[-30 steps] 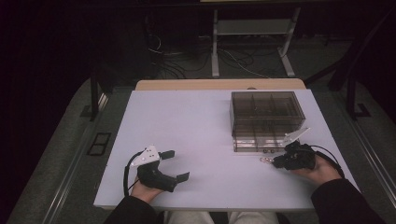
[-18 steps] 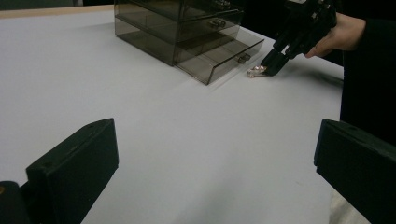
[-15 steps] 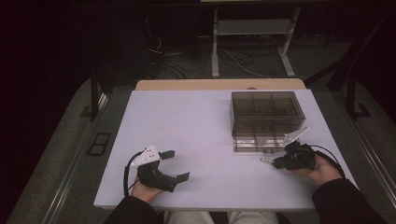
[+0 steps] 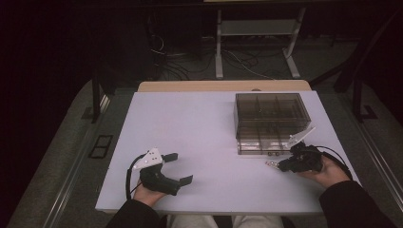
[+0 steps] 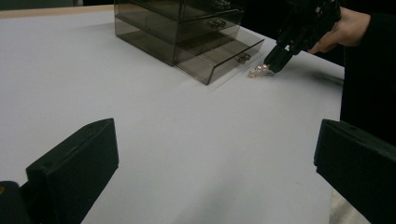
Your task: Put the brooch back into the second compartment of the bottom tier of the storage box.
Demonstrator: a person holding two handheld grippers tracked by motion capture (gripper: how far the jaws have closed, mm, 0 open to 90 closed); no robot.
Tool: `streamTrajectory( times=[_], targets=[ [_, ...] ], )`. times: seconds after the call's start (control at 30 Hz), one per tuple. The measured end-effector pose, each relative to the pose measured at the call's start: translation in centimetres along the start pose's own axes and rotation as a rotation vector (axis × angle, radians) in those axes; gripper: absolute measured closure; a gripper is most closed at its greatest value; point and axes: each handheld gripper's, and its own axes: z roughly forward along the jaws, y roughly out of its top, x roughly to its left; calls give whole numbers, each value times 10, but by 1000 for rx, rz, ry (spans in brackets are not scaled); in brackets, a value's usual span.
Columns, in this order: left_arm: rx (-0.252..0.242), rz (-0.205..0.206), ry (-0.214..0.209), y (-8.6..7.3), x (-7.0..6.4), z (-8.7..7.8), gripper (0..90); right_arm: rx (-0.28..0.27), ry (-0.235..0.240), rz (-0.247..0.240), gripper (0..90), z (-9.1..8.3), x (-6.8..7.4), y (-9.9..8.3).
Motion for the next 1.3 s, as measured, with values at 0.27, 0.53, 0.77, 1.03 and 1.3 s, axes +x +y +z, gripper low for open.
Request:
streamTrajectory(
  times=[0.27, 0.53, 0.77, 1.03, 1.3],
  targets=[
    [-1, -1, 3, 0, 0, 0, 0, -5, -1, -9, 792, -7, 0, 4],
    [-2, -4, 3, 0, 0, 0, 0, -13, -4, -13, 792, -12, 0, 7],
    [-4, -5, 3, 0, 0, 0, 0, -20, -12, -18, 792, -18, -1, 12],
    [-4, -5, 3, 0, 1, -1, 0, -28, -29, -25, 792, -26, -3, 18],
    [-4, -5, 3, 0, 1, -1, 0, -36, -35, -27, 792, -34, -4, 23]
  ],
)
